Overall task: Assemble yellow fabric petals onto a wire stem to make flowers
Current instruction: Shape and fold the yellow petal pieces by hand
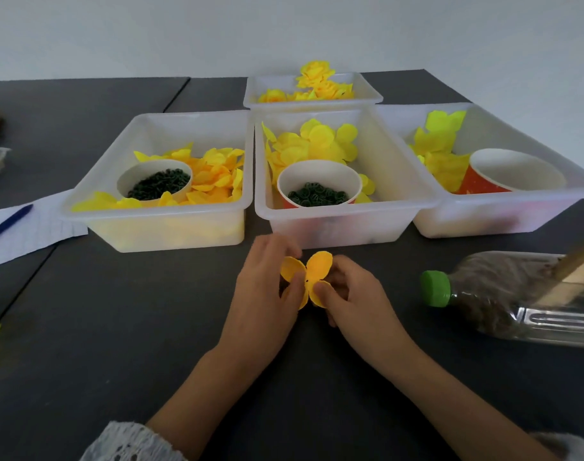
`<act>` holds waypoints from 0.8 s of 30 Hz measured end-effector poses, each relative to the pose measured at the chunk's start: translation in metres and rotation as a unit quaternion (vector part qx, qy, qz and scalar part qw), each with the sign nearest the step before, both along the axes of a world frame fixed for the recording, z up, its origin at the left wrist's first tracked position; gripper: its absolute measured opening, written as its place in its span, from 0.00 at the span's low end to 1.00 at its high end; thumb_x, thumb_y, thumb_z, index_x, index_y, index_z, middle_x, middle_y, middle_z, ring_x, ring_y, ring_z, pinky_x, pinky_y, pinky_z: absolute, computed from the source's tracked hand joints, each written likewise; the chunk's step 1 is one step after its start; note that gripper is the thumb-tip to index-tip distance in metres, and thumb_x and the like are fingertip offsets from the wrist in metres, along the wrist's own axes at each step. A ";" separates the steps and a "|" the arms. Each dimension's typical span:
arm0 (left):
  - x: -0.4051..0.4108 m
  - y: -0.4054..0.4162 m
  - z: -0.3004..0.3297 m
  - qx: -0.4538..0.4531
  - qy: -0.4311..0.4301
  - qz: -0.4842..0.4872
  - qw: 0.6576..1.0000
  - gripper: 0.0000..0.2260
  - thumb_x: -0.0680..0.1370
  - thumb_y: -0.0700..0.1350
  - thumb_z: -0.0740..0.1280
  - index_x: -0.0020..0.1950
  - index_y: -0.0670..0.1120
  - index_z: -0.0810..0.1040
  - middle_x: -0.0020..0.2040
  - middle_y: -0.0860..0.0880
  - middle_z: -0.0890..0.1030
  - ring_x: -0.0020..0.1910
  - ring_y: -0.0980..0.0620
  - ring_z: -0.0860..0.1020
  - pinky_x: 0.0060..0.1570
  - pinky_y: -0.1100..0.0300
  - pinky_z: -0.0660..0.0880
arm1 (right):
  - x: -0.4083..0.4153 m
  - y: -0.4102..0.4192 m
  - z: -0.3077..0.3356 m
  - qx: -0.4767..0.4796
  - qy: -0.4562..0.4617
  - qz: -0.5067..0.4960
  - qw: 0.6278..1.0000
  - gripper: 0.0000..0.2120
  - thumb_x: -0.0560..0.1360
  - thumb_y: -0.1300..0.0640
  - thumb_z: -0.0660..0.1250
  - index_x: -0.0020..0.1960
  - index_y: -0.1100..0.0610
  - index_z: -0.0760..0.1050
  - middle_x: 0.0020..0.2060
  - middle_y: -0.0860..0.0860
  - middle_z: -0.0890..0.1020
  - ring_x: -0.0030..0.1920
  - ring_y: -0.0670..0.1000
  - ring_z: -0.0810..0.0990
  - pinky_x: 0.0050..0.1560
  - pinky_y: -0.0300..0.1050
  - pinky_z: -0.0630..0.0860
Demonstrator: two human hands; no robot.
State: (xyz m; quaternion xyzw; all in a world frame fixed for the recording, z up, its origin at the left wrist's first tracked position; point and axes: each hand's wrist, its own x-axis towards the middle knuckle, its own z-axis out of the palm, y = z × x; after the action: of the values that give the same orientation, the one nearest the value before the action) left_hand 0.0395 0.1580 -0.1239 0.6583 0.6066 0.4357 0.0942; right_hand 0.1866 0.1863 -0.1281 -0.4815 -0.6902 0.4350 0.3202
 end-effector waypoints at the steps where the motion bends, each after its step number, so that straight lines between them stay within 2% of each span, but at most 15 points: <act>1: 0.000 -0.001 0.000 0.028 0.058 -0.006 0.998 0.14 0.73 0.41 0.71 0.51 0.58 0.71 0.57 0.56 0.72 0.53 0.58 0.74 0.43 0.68 0.72 | 0.000 -0.001 0.000 0.009 0.002 0.000 1.000 0.07 0.79 0.56 0.64 0.54 0.46 0.75 0.44 0.43 0.82 0.35 0.36 0.77 0.34 0.31 0.71; 3: -0.001 -0.002 -0.001 0.048 0.125 -0.007 0.991 0.08 0.73 0.48 0.70 0.51 0.55 0.77 0.61 0.54 0.72 0.59 0.55 0.71 0.47 0.60 0.74 | -0.001 -0.002 0.002 0.022 0.016 0.007 1.000 0.09 0.79 0.58 0.64 0.52 0.44 0.76 0.43 0.43 0.82 0.39 0.38 0.79 0.36 0.33 0.74; 4: -0.001 -0.003 -0.001 0.040 0.130 -0.002 0.991 0.08 0.73 0.51 0.69 0.50 0.54 0.78 0.60 0.55 0.73 0.58 0.55 0.71 0.47 0.57 0.75 | -0.002 -0.003 0.003 0.033 0.016 0.015 0.999 0.11 0.79 0.59 0.63 0.51 0.43 0.76 0.43 0.43 0.81 0.43 0.39 0.80 0.40 0.35 0.77; 6: -0.002 -0.003 0.000 0.019 0.115 0.010 0.993 0.08 0.73 0.55 0.68 0.48 0.54 0.79 0.54 0.56 0.76 0.53 0.56 0.73 0.45 0.54 0.75 | -0.004 -0.004 0.002 0.062 -0.013 0.029 0.998 0.11 0.79 0.58 0.62 0.50 0.41 0.73 0.41 0.44 0.80 0.44 0.41 0.79 0.44 0.36 0.77; 8: -0.001 -0.003 0.001 0.015 0.116 0.022 0.993 0.07 0.73 0.57 0.67 0.46 0.55 0.78 0.48 0.59 0.78 0.47 0.58 0.73 0.43 0.54 0.75 | -0.005 -0.004 -0.001 0.083 -0.058 0.034 0.994 0.07 0.80 0.56 0.62 0.50 0.43 0.72 0.39 0.45 0.79 0.42 0.42 0.78 0.42 0.36 0.76; 11: -0.002 -0.003 0.002 0.005 0.061 0.025 0.998 0.06 0.72 0.58 0.68 0.43 0.57 0.80 0.45 0.61 0.79 0.46 0.60 0.74 0.42 0.55 0.76 | -0.005 -0.003 -0.004 0.096 -0.084 0.043 0.991 0.06 0.80 0.55 0.61 0.51 0.44 0.72 0.37 0.43 0.78 0.40 0.40 0.77 0.38 0.33 0.74; 14: -0.004 -0.003 0.001 -0.020 -0.040 0.006 0.999 0.04 0.70 0.57 0.69 0.43 0.60 0.81 0.45 0.62 0.80 0.48 0.59 0.77 0.45 0.52 0.77 | -0.003 -0.002 -0.001 0.085 -0.071 0.059 0.992 0.09 0.80 0.55 0.61 0.48 0.39 0.70 0.37 0.41 0.77 0.41 0.38 0.76 0.40 0.28 0.71; 18: -0.006 -0.003 0.003 -0.020 -0.054 -0.002 0.998 0.04 0.70 0.56 0.70 0.42 0.61 0.82 0.44 0.62 0.80 0.48 0.58 0.77 0.45 0.50 0.77 | -0.002 -0.001 0.003 0.074 -0.074 0.076 0.992 0.10 0.80 0.54 0.61 0.49 0.38 0.70 0.40 0.40 0.78 0.44 0.37 0.76 0.41 0.28 0.72; 21: -0.007 -0.002 0.003 -0.025 -0.057 -0.004 0.998 0.03 0.70 0.55 0.70 0.43 0.61 0.82 0.44 0.61 0.80 0.49 0.57 0.77 0.46 0.49 0.77 | -0.001 0.001 0.005 0.057 -0.066 0.088 0.992 0.08 0.80 0.55 0.60 0.53 0.42 0.73 0.42 0.41 0.79 0.44 0.39 0.77 0.40 0.32 0.73; 24: -0.008 -0.001 0.003 -0.029 -0.054 -0.004 0.998 0.04 0.70 0.55 0.71 0.43 0.60 0.83 0.43 0.61 0.80 0.48 0.58 0.77 0.46 0.50 0.77 | 0.000 0.002 0.007 0.046 -0.066 0.094 0.992 0.07 0.80 0.55 0.60 0.54 0.45 0.74 0.42 0.42 0.79 0.44 0.39 0.76 0.39 0.31 0.71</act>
State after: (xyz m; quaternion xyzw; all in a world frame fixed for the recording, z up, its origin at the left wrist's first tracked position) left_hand 0.0313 0.1565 -0.1210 0.6332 0.6102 0.4527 0.1475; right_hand 0.1865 0.1881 -0.1213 -0.4269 -0.7715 0.3983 0.2529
